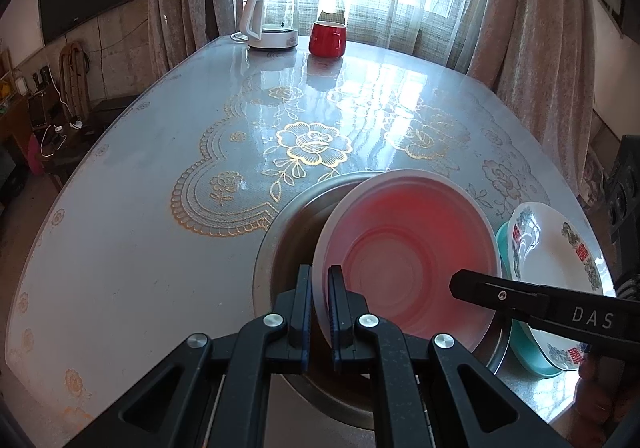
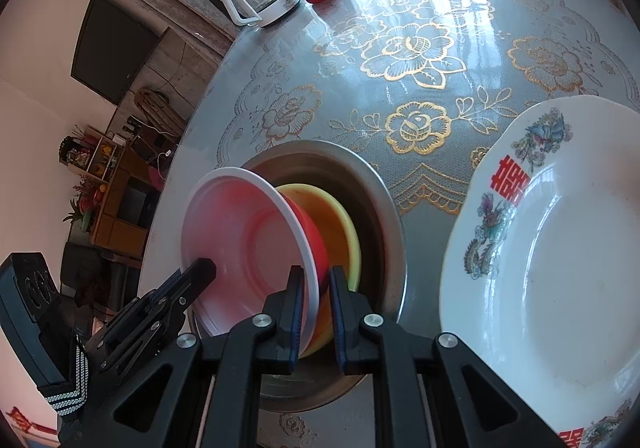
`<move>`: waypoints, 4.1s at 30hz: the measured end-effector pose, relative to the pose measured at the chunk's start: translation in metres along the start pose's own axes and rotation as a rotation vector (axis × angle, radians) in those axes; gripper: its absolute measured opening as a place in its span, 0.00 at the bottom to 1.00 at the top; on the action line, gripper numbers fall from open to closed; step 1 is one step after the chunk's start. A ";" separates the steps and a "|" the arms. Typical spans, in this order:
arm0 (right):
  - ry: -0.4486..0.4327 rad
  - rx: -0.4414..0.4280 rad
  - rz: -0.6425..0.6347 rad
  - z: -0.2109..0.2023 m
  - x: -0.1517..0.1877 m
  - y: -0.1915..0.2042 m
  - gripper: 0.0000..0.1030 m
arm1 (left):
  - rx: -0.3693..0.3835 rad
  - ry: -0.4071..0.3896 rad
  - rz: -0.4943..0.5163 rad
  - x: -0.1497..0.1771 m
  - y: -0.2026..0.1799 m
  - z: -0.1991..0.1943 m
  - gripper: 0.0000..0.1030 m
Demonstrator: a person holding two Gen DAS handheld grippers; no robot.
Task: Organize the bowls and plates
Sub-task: 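Lower the red bowl into the yellow bowl and open the right gripper, then grasp the steel bowl rim with the right gripper, then lift the steel bowl with nested bowls and carry it over the plate stack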
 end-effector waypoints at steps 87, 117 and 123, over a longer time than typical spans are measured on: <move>0.006 0.135 -0.108 0.008 0.023 0.012 0.24 | 0.183 0.048 -0.182 0.024 0.064 0.000 0.36; 0.015 0.247 -0.172 0.033 0.012 0.031 0.25 | 0.212 0.045 -0.123 0.022 0.052 0.011 0.26; 0.005 0.255 -0.189 0.037 0.011 0.033 0.25 | 0.203 0.021 -0.082 0.024 0.043 0.011 0.20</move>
Point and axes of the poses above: each gripper's, at about its wrist camera, not at the fingertips, and z roughly the way its jaws point, y to its left, x to its underside, the point moved 1 cm from there along z, roughly the way its jaws point, and after that the axes turned 4 degrees about y, right-handed, at the moved point
